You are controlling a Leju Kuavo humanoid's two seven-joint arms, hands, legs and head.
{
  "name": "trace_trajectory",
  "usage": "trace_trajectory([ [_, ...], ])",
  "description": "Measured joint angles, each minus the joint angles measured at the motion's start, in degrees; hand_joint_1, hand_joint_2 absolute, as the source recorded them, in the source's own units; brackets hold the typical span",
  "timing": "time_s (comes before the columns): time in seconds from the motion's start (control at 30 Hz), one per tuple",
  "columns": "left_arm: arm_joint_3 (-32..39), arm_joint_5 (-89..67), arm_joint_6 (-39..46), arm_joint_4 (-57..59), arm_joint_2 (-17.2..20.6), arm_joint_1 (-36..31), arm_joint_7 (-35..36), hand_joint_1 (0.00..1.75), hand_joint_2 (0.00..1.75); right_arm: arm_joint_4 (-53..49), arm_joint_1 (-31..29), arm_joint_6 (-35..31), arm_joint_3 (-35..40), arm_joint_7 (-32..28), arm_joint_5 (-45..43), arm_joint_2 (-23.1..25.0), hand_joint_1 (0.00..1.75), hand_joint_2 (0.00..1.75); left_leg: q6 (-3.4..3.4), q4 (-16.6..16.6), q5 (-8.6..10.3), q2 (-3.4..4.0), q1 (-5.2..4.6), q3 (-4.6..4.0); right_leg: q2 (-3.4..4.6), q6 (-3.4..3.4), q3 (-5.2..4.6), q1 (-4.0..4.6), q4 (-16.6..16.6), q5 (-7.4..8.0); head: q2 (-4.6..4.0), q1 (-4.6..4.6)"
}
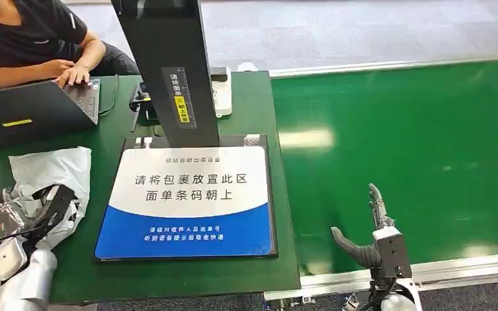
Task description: Moved the parcel from conveyor to table for the left to box.
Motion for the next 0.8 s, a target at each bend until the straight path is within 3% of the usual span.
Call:
trace_trajectory([
  [0.2,-0.3,0.2,0.6,0.6,0.3,0.0,0.0,0.0,0.0,0.0,0.0,0.0,0.0,0.0,0.0,0.0,0.0,1.75,0.0,0.0,0.0,0.0,0.0,0.0,0.0,0.0,0.0,0.0,0.0,0.0,0.0,0.02],
  [0.3,-0.3,2.9,7.7,0.6,0.3,0.0,-1.5,0.0,0.0,0.0,0.0,0.0,0.0,0.0,0.0,0.0,0.0,1.75,-0.01,0.0,0.01,0.01,0.0,0.03,0.01,-0.01,-0.05,0.02,0.0,0.01,0.0,0.02],
  [0.37,2.4,10.1,12.0,-5.6,-2.3,0.1,-10.7,0.0,0.0,0.0,0.1,0.0,0.1,0.0,0.0,0.0,0.0,1.75,0.0,0.2,0.03,0.04,0.01,-0.21,0.03,0.02,-0.2,0.1,0.0,0.05,0.0,-0.29],
  [0.47,13.6,23.2,14.6,-18.6,-8.3,-2.1,-39.9,0.0,0.0,0.1,0.0,0.0,0.6,0.0,-0.2,0.0,0.0,1.75,-0.02,0.2,-0.04,0.21,0.09,-0.14,0.15,0.01,-0.13,0.05,0.0,0.09,0.0,0.24],
  [0.53,17.4,28.8,14.6,-25.1,-10.8,-2.0,-49.2,0.0,0.0,0.3,0.1,0.1,0.9,-0.2,-0.5,0.0,0.0,1.75,-0.03,0.2,-0.13,0.44,0.05,-0.07,0.41,0.02,-0.16,0.04,0.0,0.09,0.0,0.13],
  [0.77,21.9,32.0,14.5,-38.3,-15.7,-2.0,-44.2,0.0,0.0,0.5,0.0,0.4,0.9,-0.4,-0.7,0.0,0.0,1.75,-0.01,0.2,-0.13,0.22,0.06,-0.08,0.27,0.07,-0.08,0.07,0.0,0.04,0.0,0.17],
  [0.8,22.3,32.0,14.5,-39.3,-16.2,-2.0,-44.1,0.0,1.75,0.5,0.0,0.4,0.9,-0.4,-0.7,0.0,0.0,1.75,-0.01,0.2,-0.13,0.21,0.06,-0.08,0.27,0.06,-0.07,0.09,0.0,0.05,0.0,0.22],
])
